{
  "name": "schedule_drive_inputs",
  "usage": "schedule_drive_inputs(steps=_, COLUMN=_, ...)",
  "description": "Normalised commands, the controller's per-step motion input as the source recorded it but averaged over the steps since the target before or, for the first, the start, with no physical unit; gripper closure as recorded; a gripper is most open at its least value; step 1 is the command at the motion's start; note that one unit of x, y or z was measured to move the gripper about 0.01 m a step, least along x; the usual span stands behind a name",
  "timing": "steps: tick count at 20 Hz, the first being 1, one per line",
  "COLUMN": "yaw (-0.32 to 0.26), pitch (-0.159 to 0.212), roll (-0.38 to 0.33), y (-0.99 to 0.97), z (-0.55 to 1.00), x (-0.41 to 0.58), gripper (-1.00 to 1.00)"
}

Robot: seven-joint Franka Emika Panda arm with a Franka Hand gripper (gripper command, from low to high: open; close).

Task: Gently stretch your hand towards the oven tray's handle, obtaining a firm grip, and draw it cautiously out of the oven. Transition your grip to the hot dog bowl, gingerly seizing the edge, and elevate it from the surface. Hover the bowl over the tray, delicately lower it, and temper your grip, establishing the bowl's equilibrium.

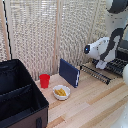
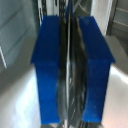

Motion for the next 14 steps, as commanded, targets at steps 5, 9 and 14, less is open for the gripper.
schedule_drive_inputs(steps=5, yaw=0.055, pitch=0.01, roll=0.004, y=0.77, z=-0.03, x=0.106, gripper=1.0)
schedule_drive_inputs(steps=9, yaw=0.015, pitch=0.0, roll=0.013, y=0.97, z=-0.03, x=0.163, gripper=1.0)
schedule_drive_inputs(steps=14, yaw=0.017, pitch=0.0, roll=0.101, y=0.92, z=-0.02, x=0.057, gripper=1.0)
